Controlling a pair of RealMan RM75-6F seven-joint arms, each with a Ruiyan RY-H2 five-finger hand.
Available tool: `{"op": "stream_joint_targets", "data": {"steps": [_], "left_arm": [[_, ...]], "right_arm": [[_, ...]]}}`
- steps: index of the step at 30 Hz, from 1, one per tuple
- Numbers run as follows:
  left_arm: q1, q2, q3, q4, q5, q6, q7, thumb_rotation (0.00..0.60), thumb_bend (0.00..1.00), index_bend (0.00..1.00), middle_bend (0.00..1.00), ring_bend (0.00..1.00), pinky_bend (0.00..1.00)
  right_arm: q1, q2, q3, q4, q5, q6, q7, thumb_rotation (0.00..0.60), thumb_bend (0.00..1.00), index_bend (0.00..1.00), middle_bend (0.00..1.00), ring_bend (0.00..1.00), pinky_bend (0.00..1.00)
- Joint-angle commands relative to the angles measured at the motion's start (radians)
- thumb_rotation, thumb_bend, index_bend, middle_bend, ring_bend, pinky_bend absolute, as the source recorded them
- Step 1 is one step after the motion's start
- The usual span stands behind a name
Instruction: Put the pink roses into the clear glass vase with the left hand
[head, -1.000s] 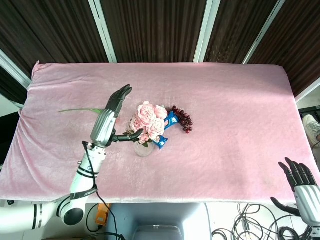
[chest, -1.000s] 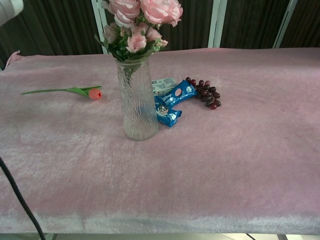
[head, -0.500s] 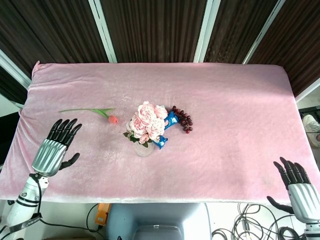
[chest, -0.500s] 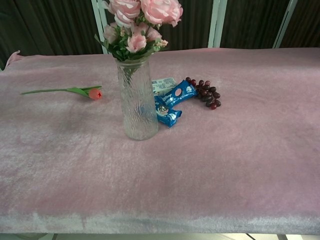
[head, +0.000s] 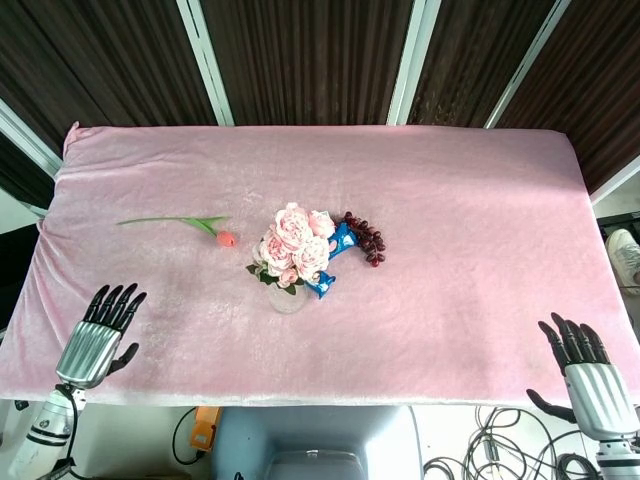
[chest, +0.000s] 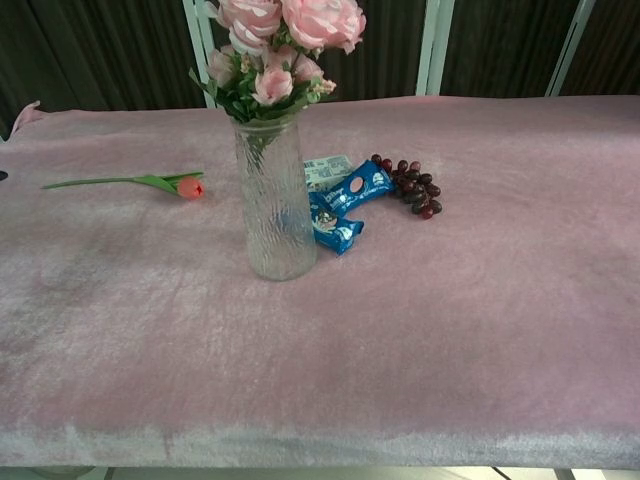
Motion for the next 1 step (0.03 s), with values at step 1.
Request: {"op": "stream_joint_targets", "data": {"steps": [1], "left_arm": [[0.008,-0.009,-0.006,0.005,0.004,-0.002,0.010,0.600,0.29,0.00,0.00,0.00,0.00]], "right_arm": [[-0.001,0.001,0.000,0.000,0.001,0.002,0.003,0.600,0.30,0.00,0.00,0.00,0.00]]}}
